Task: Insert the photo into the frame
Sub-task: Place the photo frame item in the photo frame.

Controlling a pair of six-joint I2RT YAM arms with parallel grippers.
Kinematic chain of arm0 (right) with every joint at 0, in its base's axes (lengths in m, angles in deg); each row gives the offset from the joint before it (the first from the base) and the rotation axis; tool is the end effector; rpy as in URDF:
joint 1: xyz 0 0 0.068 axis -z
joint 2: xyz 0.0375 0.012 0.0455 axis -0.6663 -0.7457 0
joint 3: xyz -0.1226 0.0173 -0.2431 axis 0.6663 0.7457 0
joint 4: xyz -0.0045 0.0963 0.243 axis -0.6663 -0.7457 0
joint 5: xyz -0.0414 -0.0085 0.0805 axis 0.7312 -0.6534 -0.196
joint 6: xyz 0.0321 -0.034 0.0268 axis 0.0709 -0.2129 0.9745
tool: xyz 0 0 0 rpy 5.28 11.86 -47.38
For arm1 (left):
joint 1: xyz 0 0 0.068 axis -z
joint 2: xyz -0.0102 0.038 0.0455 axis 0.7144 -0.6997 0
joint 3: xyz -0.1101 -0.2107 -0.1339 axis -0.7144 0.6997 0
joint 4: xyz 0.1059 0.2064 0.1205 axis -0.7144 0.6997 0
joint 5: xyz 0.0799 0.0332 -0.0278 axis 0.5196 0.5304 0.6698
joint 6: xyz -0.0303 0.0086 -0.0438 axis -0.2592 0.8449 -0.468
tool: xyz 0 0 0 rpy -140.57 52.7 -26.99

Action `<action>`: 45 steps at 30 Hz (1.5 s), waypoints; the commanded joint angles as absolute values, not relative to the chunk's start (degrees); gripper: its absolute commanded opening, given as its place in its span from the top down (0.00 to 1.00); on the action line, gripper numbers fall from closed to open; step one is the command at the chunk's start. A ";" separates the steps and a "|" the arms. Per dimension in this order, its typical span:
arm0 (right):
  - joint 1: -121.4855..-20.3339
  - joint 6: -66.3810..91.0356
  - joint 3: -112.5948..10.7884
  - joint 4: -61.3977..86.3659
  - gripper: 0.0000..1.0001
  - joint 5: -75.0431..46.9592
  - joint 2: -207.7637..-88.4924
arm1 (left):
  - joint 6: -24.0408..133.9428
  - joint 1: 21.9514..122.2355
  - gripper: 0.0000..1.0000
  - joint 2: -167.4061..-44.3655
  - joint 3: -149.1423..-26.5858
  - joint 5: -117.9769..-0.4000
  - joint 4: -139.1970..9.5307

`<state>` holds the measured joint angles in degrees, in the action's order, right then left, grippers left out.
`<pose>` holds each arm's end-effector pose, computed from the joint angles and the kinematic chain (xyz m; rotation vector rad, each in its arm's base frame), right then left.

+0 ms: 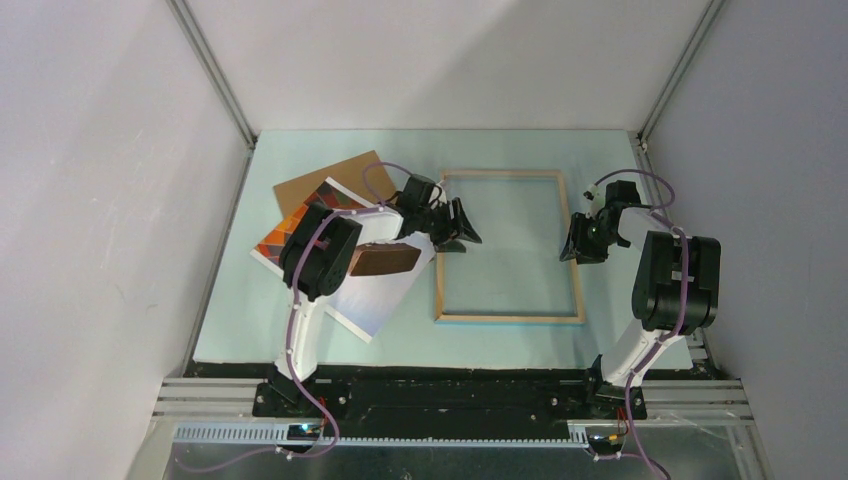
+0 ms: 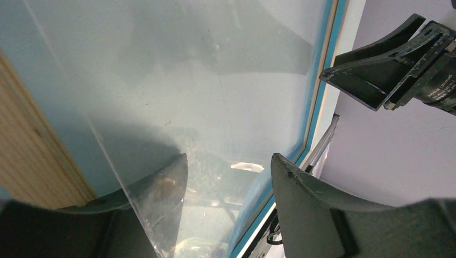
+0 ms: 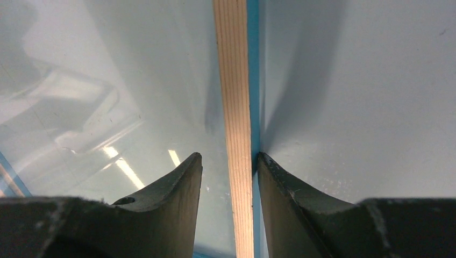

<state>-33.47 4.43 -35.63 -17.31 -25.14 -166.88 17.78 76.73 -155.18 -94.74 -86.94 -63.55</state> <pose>0.3276 -0.0362 0.1630 0.0926 2.7372 0.4103 0.3807 -0.2544 0.1248 -0.0509 2.6241 -1.3424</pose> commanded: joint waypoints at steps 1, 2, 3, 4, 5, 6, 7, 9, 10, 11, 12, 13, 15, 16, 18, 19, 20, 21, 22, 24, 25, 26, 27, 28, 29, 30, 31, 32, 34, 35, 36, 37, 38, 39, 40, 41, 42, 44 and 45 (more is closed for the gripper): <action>-34.05 4.04 -37.61 -17.55 0.53 -26.57 -166.32 | 22.02 76.88 0.35 -153.08 -95.80 -82.97 -56.83; -34.00 4.03 -37.64 -17.52 0.53 -26.59 -166.31 | 22.11 76.88 0.36 -152.95 -95.87 -82.94 -56.79; -33.98 4.02 -37.64 -17.51 0.53 -26.61 -166.34 | 22.17 76.86 0.38 -152.88 -95.88 -82.90 -56.59; -33.92 4.02 -37.66 -17.51 0.53 -26.66 -166.29 | 22.22 76.87 0.39 -152.81 -95.86 -82.91 -56.54; -33.78 3.95 -37.65 -17.55 0.53 -26.73 -166.15 | 22.23 76.84 0.43 -152.80 -95.85 -83.03 -56.55; -33.69 3.99 -37.66 -17.52 0.53 -26.93 -166.12 | 22.23 76.86 0.46 -152.77 -95.90 -83.19 -56.56; -33.45 4.01 -37.62 -17.51 0.52 -27.08 -166.00 | 22.19 76.86 0.52 -152.74 -95.95 -83.27 -56.57; -33.17 4.08 -37.60 -17.60 0.52 -27.51 -165.81 | 22.01 76.88 0.60 -152.82 -96.09 -83.59 -56.58; -33.08 4.10 -37.64 -17.59 0.51 -27.56 -165.78 | 21.88 76.88 0.62 -152.82 -96.18 -83.79 -56.53; -32.97 4.10 -37.66 -17.64 0.50 -27.57 -165.69 | 21.84 76.86 0.66 -152.89 -96.23 -83.88 -56.57; -32.90 4.13 -37.62 -17.67 0.50 -27.58 -165.59 | 21.67 76.87 0.68 -152.90 -96.34 -83.97 -56.57; -32.79 4.07 -37.59 -17.77 0.50 -27.58 -165.55 | 21.52 76.88 0.73 -152.97 -96.40 -84.06 -56.55; -32.74 4.03 -37.62 -17.77 0.50 -27.73 -165.63 | 21.27 76.86 0.78 -153.00 -96.56 -84.20 -56.57; -32.69 4.09 -37.60 -17.77 0.50 -27.79 -165.64 | 21.18 76.88 0.80 -152.95 -96.62 -84.36 -56.58; -32.65 4.10 -37.65 -17.77 0.50 -27.87 -165.68 | 20.99 76.88 0.84 -153.03 -96.78 -84.55 -56.53; -32.64 4.11 -37.61 -17.77 0.50 -27.90 -165.73 | 20.93 76.88 0.85 -153.06 -96.84 -84.53 -56.51; -32.64 4.11 -37.64 -17.81 0.50 -27.93 -165.70 | 20.84 76.86 0.87 -153.15 -96.89 -84.64 -56.52; -32.64 4.11 -37.61 -17.85 0.50 -27.97 -165.69 | 20.65 76.87 0.87 -153.25 -96.94 -84.70 -56.55; -32.64 4.11 -37.63 -17.94 0.50 -27.99 -165.72 | 20.52 76.88 0.89 -153.33 -97.02 -84.82 -56.57; -32.60 4.11 -37.61 -18.01 0.50 -27.96 -165.65 | 20.15 76.88 0.91 -153.50 -97.07 -84.93 -56.51; -32.58 4.11 -37.60 -18.03 0.50 -27.94 -165.61 | 19.96 76.88 0.92 -153.56 -97.08 -85.09 -56.54; -32.56 4.11 -37.61 -18.03 0.50 -27.94 -165.60 | 19.91 76.93 0.94 -153.62 -97.15 -85.24 -56.52; -32.56 4.11 -37.64 -18.03 0.50 -27.94 -165.59 | 19.63 76.95 0.94 -153.66 -97.20 -85.45 -56.51; -32.55 4.11 -37.62 -18.03 0.50 -27.93 -165.62 | 19.48 76.97 0.96 -153.65 -97.18 -85.59 -56.54; -32.55 4.11 -37.60 -18.03 0.50 -27.93 -165.64 | 19.15 76.97 0.96 -153.59 -97.22 -85.92 -56.56; -32.49 4.11 -37.59 -18.12 0.50 -27.93 -165.61 | 19.02 76.97 0.98 -153.52 -97.25 -86.09 -56.55; -32.47 4.04 -37.59 -18.12 0.50 -28.00 -165.55 | 18.64 76.93 0.99 -153.44 -97.30 -86.48 -56.56; -32.40 4.03 -37.58 -18.12 0.50 -28.01 -165.54 | 18.50 76.94 1.00 -153.26 -97.49 -86.63 -56.57; -32.26 4.09 -37.66 -18.12 0.49 -28.25 -165.50 | 17.57 76.92 1.00 -153.00 -97.54 -87.37 -56.79; -32.23 4.17 -37.62 -18.08 0.49 -28.47 -165.49 | 17.31 76.94 1.00 -152.82 -97.59 -87.97 -57.00; -32.10 4.22 -37.65 -18.13 0.48 -28.60 -165.31 | 16.85 76.95 1.00 -152.74 -97.60 -88.17 -57.10; -32.00 4.31 -37.60 -18.22 0.48 -28.76 -165.27 | 16.64 76.92 1.00 -152.56 -97.61 -88.47 -57.34; -31.97 4.34 -37.64 -18.23 0.48 -28.79 -165.01 | 16.27 76.95 1.00 -152.38 -97.52 -88.77 -57.44; -31.84 4.32 -37.62 -18.22 0.47 -28.81 -164.75 | 16.09 77.01 1.00 -152.16 -97.32 -88.92 -57.69; -31.76 4.34 -37.60 -18.19 0.47 -28.85 -164.63 | 15.67 76.95 1.00 -152.05 -97.20 -89.10 -57.84; -31.59 4.36 -37.59 -18.20 0.47 -28.93 -164.39 | 15.48 76.96 1.00 -151.82 -96.89 -89.17 -58.15; -31.54 4.37 -37.63 -18.21 0.47 -28.96 -164.28 | 15.05 76.97 1.00 -151.71 -96.77 -89.40 -58.33; -31.24 4.37 -37.61 -18.32 0.47 -29.17 -164.08 | 14.43 76.95 1.00 -151.46 -96.54 -89.86 -58.91; -31.06 4.37 -37.61 -18.31 0.47 -29.30 -163.97 | 14.20 76.92 1.00 -151.30 -96.37 -90.04 -59.29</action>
